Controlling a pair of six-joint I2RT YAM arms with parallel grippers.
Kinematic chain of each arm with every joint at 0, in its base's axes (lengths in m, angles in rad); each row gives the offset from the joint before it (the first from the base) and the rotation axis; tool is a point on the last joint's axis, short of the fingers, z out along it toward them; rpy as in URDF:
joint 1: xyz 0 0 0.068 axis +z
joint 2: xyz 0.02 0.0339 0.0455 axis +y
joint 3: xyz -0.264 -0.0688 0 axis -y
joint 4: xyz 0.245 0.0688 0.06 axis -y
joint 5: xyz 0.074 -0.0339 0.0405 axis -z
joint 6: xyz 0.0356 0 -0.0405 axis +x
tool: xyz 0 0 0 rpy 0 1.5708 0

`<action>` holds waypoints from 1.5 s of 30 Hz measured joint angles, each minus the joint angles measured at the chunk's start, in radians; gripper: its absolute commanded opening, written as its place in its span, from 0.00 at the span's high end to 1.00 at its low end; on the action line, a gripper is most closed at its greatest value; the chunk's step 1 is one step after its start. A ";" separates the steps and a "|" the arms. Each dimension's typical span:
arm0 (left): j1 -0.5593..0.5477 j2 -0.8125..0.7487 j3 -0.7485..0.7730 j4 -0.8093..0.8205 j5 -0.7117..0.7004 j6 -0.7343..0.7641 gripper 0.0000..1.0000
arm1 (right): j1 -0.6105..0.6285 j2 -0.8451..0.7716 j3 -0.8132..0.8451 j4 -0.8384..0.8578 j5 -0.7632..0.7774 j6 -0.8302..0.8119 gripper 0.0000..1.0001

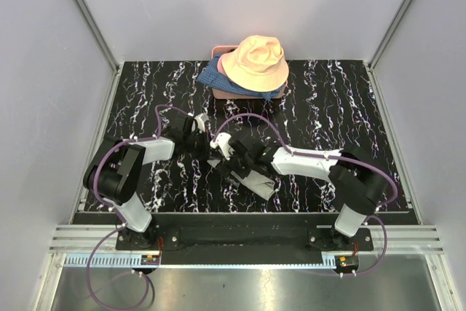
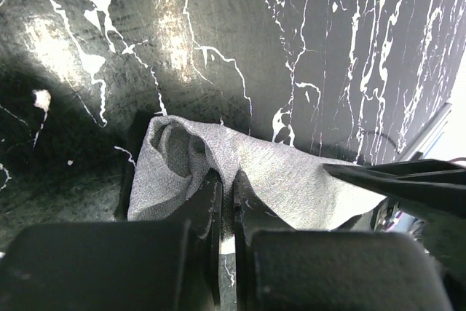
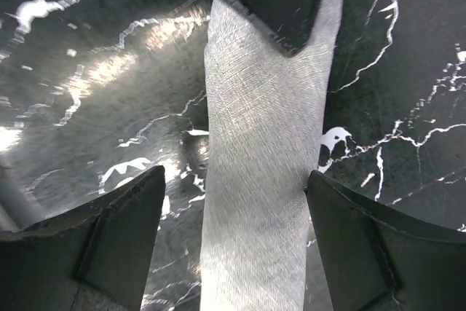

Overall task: Fold the napkin, place the utensils inside, and roll it up
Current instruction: Roll the napkin with the utensil

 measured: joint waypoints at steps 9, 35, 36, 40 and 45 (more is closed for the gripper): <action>0.003 0.007 0.013 -0.014 0.013 0.004 0.93 | 0.029 0.103 0.026 0.014 0.119 -0.040 0.38; 0.136 -0.386 0.057 -0.204 -0.057 0.024 0.21 | -0.192 0.204 0.145 0.005 0.008 0.283 0.58; 0.142 -0.405 0.058 -0.222 -0.061 0.031 0.21 | -0.193 0.206 0.149 0.005 0.032 0.298 0.57; 0.163 -0.470 0.063 -0.293 -0.065 0.055 0.20 | -0.198 0.223 0.172 0.003 0.134 0.343 0.51; 0.185 -0.530 0.063 -0.370 -0.059 0.088 0.13 | -0.208 0.240 0.195 0.002 0.188 0.365 0.30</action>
